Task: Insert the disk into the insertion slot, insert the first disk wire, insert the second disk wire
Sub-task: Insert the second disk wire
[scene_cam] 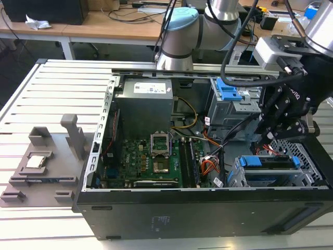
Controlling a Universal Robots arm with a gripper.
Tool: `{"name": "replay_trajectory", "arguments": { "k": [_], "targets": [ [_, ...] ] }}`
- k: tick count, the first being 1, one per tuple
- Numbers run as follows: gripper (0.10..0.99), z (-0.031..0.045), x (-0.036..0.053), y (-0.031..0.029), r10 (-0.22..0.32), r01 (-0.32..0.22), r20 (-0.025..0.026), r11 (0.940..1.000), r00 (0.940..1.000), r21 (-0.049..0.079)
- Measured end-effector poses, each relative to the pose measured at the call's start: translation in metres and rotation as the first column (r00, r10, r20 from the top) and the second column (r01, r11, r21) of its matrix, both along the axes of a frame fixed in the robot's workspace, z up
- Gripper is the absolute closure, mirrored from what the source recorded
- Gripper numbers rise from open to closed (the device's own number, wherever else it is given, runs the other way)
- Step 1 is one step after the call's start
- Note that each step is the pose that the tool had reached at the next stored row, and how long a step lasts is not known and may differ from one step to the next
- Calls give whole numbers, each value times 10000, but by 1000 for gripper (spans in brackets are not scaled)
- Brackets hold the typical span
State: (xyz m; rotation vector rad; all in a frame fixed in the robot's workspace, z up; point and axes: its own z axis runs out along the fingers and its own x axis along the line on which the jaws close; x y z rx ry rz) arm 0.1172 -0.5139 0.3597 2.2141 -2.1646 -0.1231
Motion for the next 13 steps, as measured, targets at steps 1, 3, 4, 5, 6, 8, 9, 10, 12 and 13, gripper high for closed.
{"name": "replay_trajectory", "arguments": {
  "k": [1, 3, 4, 5, 6, 8, 9, 10, 12, 13],
  "targets": [
    [784, -21, -8, 18, 81, -81, 0, 10000, 10000, 0],
    [784, -38, -9, 26, 128, -128, 0, 9999, 9999, -10],
    [784, -51, -10, 32, 162, -162, -1, 9999, 9999, -32],
    [784, -58, -10, 35, 187, -187, -1, 9998, 9998, -50],
    [784, -66, -10, 38, 226, -226, -1, 9997, 9997, -81],
    [784, -84, -10, 41, 297, -297, -6, 9992, 9996, -258],
    [784, -91, -10, 41, 306, -306, -8, 9990, 9995, -315],
    [784, -103, -10, 42, 322, -322, -11, 9986, 9995, -411],
    [784, -132, -10, 51, 336, -337, -20, 9971, 9994, -675],
    [784, -142, -10, 53, 337, -338, -24, 9963, 9994, -786]
  ]
}}
